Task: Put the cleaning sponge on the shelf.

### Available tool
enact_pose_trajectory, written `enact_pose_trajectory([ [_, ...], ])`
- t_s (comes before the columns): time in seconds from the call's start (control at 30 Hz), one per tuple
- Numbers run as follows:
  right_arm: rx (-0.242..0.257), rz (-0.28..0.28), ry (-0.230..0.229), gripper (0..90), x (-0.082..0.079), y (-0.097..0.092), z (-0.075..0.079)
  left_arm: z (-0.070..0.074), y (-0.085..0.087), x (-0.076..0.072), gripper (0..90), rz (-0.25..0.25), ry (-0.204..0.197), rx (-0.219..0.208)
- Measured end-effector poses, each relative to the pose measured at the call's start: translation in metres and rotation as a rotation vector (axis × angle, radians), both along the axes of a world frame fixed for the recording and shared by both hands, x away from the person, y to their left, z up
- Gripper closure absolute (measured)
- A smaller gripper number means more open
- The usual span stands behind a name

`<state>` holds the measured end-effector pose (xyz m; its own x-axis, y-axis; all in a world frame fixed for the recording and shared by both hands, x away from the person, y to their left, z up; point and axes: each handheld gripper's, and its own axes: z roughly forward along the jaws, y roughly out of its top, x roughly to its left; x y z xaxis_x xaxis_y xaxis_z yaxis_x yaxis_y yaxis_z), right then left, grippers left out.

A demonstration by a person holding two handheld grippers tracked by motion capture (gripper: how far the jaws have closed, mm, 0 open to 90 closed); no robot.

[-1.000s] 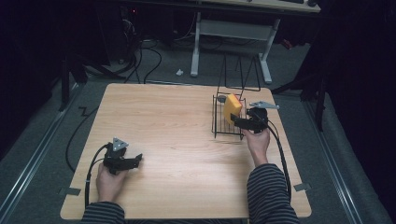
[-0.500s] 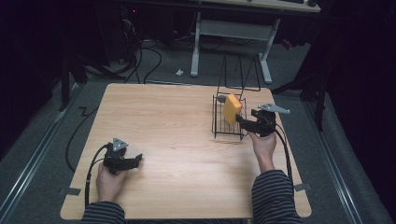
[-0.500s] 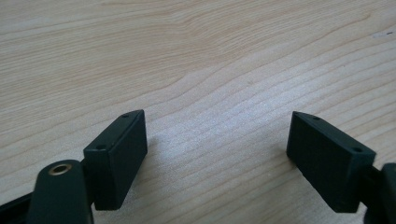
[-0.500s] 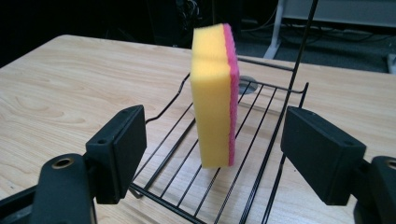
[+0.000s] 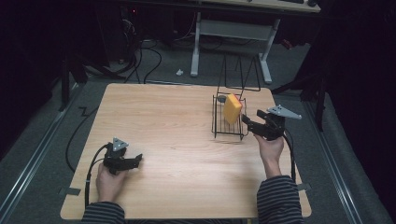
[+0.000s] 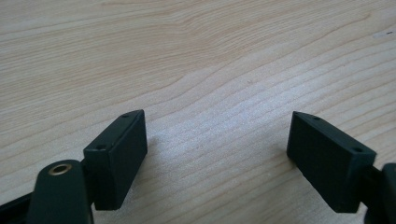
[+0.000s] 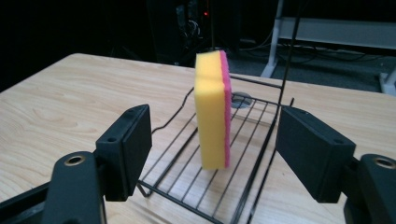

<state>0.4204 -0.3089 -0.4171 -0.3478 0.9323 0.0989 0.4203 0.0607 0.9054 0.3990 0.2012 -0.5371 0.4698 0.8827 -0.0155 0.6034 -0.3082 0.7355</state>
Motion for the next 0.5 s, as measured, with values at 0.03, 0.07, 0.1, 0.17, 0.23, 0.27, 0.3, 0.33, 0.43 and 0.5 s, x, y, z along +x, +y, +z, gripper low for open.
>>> enact_pose_trajectory([
  [0.03, -0.007, 0.0, -0.005, 28.1, -0.001, -0.001, 0.0, 0.0, 0.0, 0.0, 20.8, 0.0, 0.0, 0.0],
  [0.07, -0.007, 0.0, -0.007, 28.1, -0.003, -0.002, 0.002, 0.0, 0.0, 0.0, 20.7, 0.0, 0.0, 0.0],
  [0.1, -0.006, 0.0, -0.012, 28.2, -0.004, -0.003, 0.003, 0.0, 0.0, 0.0, 20.7, 0.0, 0.0, 0.0],
  [0.17, 0.0, 0.006, -0.026, 28.6, -0.009, -0.004, 0.007, 0.0, 0.0, 0.0, 20.7, 0.0, 0.0, 0.0],
  [0.23, -0.001, 0.011, -0.037, 28.8, -0.014, -0.004, 0.011, 0.0, 0.0, 0.0, 20.7, 0.0, 0.0, 0.0],
  [0.27, -0.005, 0.012, -0.042, 28.9, -0.016, -0.004, 0.012, 0.0, 0.0, 0.0, 20.7, 0.0, 0.0, 0.0],
  [0.3, -0.001, 0.014, -0.043, 29.0, -0.018, -0.004, 0.013, 0.0, 0.0, 0.0, 20.7, 0.0, 0.0, 0.0],
  [0.33, 0.002, 0.016, -0.044, 29.1, -0.02, -0.005, 0.014, 0.0, 0.0, 0.0, 20.7, 0.0, 0.0, 0.0],
  [0.43, 0.019, 0.013, -0.058, 30.4, -0.026, -0.008, 0.015, 0.0, 0.0, 0.0, 20.7, 0.0, 0.0, 0.0],
  [0.5, 0.026, -0.001, -0.055, 31.3, -0.031, -0.011, 0.014, 0.0, 0.0, 0.0, 20.7, 0.0, 0.0, 0.0],
])
